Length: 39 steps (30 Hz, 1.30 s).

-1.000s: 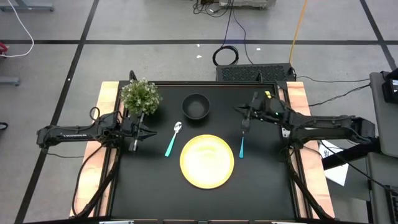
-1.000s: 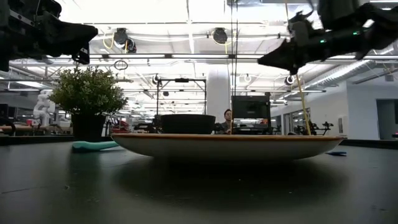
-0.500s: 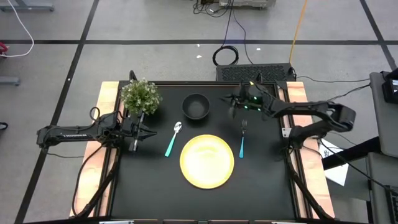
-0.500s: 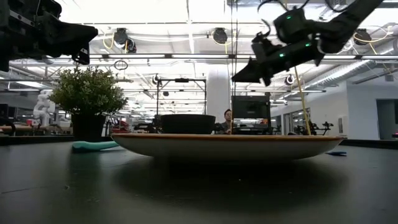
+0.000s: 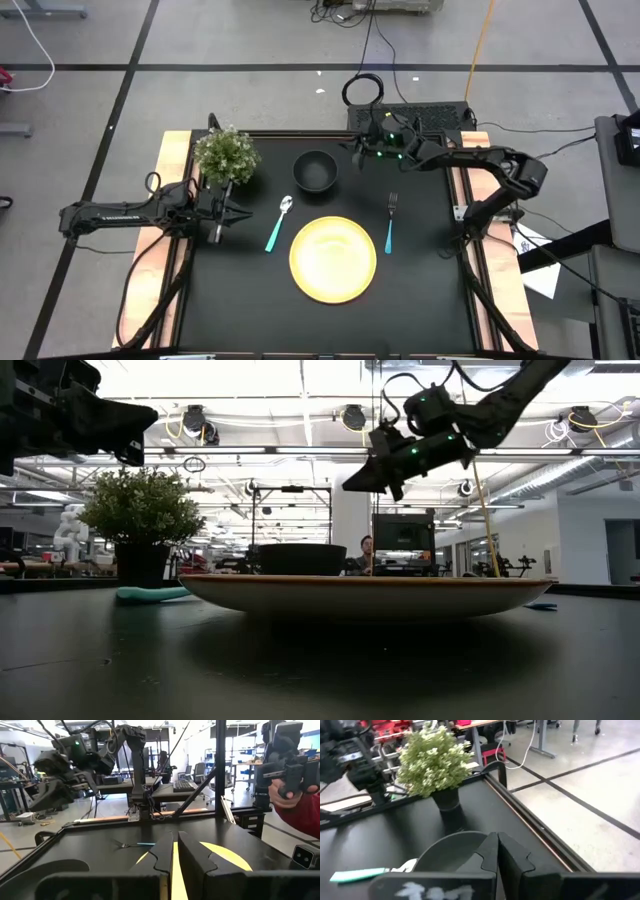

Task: Set table place
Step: Put the black bowl on the yellow plate

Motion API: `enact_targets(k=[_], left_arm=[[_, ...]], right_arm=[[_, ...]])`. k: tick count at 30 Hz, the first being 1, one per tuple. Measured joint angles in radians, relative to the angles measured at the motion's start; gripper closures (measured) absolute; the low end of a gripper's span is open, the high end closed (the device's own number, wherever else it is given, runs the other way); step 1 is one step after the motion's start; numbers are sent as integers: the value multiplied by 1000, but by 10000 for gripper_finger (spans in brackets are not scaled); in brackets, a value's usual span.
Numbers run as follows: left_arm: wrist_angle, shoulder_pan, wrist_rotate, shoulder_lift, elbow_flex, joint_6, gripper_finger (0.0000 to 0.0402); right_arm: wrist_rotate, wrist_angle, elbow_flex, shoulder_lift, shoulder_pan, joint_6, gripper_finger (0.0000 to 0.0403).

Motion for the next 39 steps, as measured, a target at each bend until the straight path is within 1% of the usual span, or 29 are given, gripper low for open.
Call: enact_targets(k=[4, 8, 12, 15, 19, 22, 28, 32, 39], left_arm=[[11, 0, -3, 0, 0, 0, 369], [21, 0, -8, 0, 0, 4, 369], [45, 0, -45, 0, 0, 27, 369], [47, 0, -72, 0, 0, 33, 369], [40, 0, -82, 0, 0, 19, 369], [15, 0, -66, 0, 0, 10, 369], [-39, 0, -56, 0, 0, -84, 369], [-39, 0, -56, 0, 0, -118, 369], [-28, 0, -79, 0, 0, -139, 369]], right_arm=[[-2, -104, 60, 10, -10, 11, 403], [-2, -222, 96, 12, -7, -33, 403], [-3, -245, 97, 12, -6, -56, 403], [-3, -237, 97, 12, -5, -67, 403], [-3, -235, 97, 12, 4, -115, 403], [-2, -209, 97, 12, 12, -113, 403], [0, -136, 97, 11, 27, -118, 403], [0, -81, 97, 11, 32, -121, 403], [1, -80, 97, 11, 33, -89, 403]])
